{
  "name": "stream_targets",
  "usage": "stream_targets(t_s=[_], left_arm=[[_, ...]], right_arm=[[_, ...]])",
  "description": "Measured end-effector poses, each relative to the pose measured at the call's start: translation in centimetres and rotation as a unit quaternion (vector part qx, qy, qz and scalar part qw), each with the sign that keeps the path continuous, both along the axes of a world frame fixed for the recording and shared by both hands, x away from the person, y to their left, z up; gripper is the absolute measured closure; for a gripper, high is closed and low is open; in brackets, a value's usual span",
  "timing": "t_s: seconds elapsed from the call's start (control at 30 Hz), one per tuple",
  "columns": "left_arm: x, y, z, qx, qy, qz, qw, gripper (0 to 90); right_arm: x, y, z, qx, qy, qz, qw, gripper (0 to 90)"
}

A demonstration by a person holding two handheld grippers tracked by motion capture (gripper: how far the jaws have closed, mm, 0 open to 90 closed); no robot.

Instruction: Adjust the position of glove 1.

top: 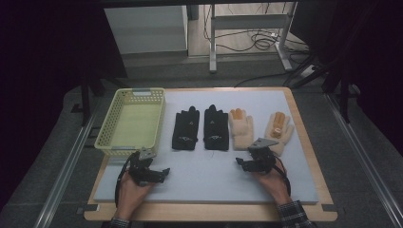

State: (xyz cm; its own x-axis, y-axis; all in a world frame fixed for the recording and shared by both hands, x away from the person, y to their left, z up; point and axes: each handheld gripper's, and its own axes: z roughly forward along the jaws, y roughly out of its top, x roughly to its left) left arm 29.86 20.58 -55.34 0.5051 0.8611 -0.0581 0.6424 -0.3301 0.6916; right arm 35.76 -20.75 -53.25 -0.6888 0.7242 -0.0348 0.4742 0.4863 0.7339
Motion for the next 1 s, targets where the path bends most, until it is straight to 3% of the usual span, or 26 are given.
stream_targets(t_s=[0.03, 1.0], left_arm=[[0.0, -0.01, 0.0, 0.0, 0.0, 0.0, 1.0, 0.9], [-0.02, -0.01, -0.02, 0.0, -0.001, 0.0, 1.0, 1.0]], right_arm=[[-0.16, 0.18, -0.02, -0.009, -0.008, 0.0, 0.9999, 28.7], [-0.04, 0.13, 0.0, -0.006, -0.001, -0.002, 1.0, 27.1]])
